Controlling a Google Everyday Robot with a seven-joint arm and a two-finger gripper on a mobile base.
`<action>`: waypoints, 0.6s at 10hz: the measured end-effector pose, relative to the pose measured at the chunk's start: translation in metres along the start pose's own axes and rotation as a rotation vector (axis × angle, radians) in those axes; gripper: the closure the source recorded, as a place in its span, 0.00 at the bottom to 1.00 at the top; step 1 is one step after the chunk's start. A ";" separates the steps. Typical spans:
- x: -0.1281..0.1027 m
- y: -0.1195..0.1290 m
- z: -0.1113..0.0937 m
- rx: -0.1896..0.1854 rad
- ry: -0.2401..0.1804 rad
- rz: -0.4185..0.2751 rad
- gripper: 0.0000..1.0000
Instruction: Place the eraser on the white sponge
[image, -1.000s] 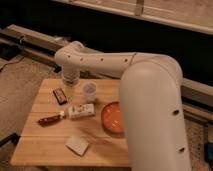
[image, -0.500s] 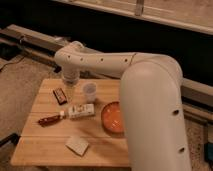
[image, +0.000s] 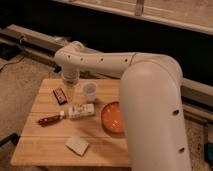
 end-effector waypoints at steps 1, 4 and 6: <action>0.000 0.000 0.000 0.000 0.000 0.000 0.20; 0.000 0.000 0.000 0.000 0.000 0.000 0.20; -0.002 -0.001 0.002 0.005 0.008 -0.007 0.20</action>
